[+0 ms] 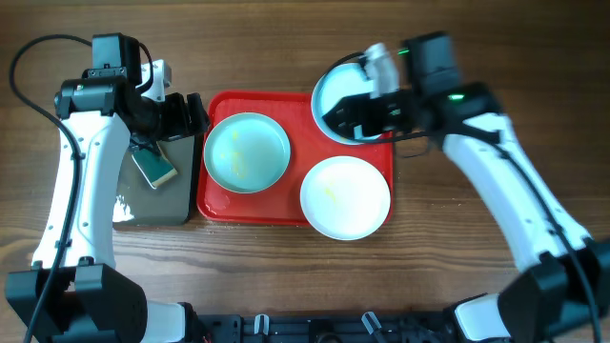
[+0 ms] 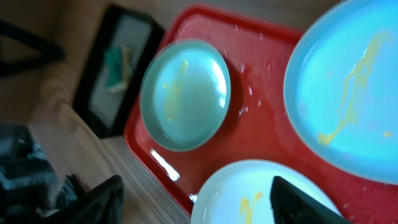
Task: Clean dirty plates on tray and stack at the side
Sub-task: 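Grasp the green sponge in the black tray with the left gripper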
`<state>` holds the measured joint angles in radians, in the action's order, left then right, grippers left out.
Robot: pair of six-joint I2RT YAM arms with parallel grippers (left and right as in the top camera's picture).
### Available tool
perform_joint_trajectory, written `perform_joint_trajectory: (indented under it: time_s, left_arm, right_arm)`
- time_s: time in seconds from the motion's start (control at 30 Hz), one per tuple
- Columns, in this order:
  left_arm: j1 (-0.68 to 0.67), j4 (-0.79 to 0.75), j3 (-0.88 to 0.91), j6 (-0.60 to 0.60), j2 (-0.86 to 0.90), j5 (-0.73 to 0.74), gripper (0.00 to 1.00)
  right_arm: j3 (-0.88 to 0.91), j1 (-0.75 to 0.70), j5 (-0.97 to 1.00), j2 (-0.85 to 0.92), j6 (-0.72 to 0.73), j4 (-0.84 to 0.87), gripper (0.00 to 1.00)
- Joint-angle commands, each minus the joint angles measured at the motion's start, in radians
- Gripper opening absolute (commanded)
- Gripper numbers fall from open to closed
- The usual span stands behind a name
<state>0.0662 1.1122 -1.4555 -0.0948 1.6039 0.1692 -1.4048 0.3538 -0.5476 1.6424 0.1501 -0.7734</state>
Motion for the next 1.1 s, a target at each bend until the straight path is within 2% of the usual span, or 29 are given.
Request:
perform_joint_trajectory:
  time_s: [0.0,0.1,0.2,0.33,0.47,0.63,0.67,0.7,0.73,0.77,0.8,0.93,0.97,1.0,1.07]
  left_arm:
    - [0.004,-0.008,-0.014,-0.269,0.006,-0.274,0.98]
    - [0.021,-0.014,-0.014,-0.337,0.006,-0.327,0.97]
    - [0.034,-0.037,-0.014,-0.336,0.006,-0.328,0.98]
    - [0.043,-0.069,-0.014,-0.336,0.007,-0.328,0.98]
    - [0.043,-0.076,-0.014,-0.337,0.019,-0.328,0.98]
    - [0.043,-0.074,-0.014,-0.338,0.089,-0.328,0.95]
    - [0.044,-0.075,-0.014,-0.34,0.106,-0.328,0.93]
    - [0.044,-0.077,-0.014,-0.34,0.116,-0.328,0.91]
    - [0.043,-0.081,-0.014,-0.34,0.13,-0.333,0.81]
    - [0.044,-0.084,-0.014,-0.34,0.151,-0.371,0.66]
    - [0.044,-0.084,-0.014,-0.34,0.172,-0.408,0.61]
    - [0.087,-0.088,-0.014,-0.34,0.275,-0.418,0.65]
    - [0.095,-0.087,-0.014,-0.339,0.293,-0.407,0.61]
    - [0.105,-0.084,-0.013,-0.312,0.33,-0.373,0.46]
    - [0.109,-0.085,-0.003,-0.306,0.361,-0.36,0.43]
  right_arm:
    - [-0.145,0.142,0.259,0.145,0.124,-0.009,0.66]
    - [-0.188,0.212,0.37,0.259,0.193,0.03,0.6]
    - [-0.188,0.248,0.371,0.388,0.249,0.103,0.42]
    - [-0.188,0.264,0.372,0.48,0.249,0.171,0.39]
    - [-0.187,0.269,0.394,0.539,0.312,0.175,0.23]
    - [-0.187,0.282,0.394,0.588,0.355,0.185,0.2]
    - [-0.187,0.282,0.394,0.589,0.359,0.185,0.17]
    - [-0.187,0.282,0.394,0.589,0.378,0.183,0.08]
    - [-0.187,0.282,0.394,0.589,0.384,0.181,0.04]
    - [-0.187,0.282,0.395,0.589,0.384,0.181,0.04]
    - [-0.187,0.282,0.395,0.589,0.384,0.181,0.04]
    - [-0.187,0.283,0.396,0.589,0.374,0.182,0.04]
    - [-0.187,0.283,0.399,0.589,0.373,0.182,0.04]
    - [-0.187,0.283,0.399,0.589,0.373,0.183,0.04]
    - [-0.187,0.283,0.402,0.589,0.373,0.185,0.04]
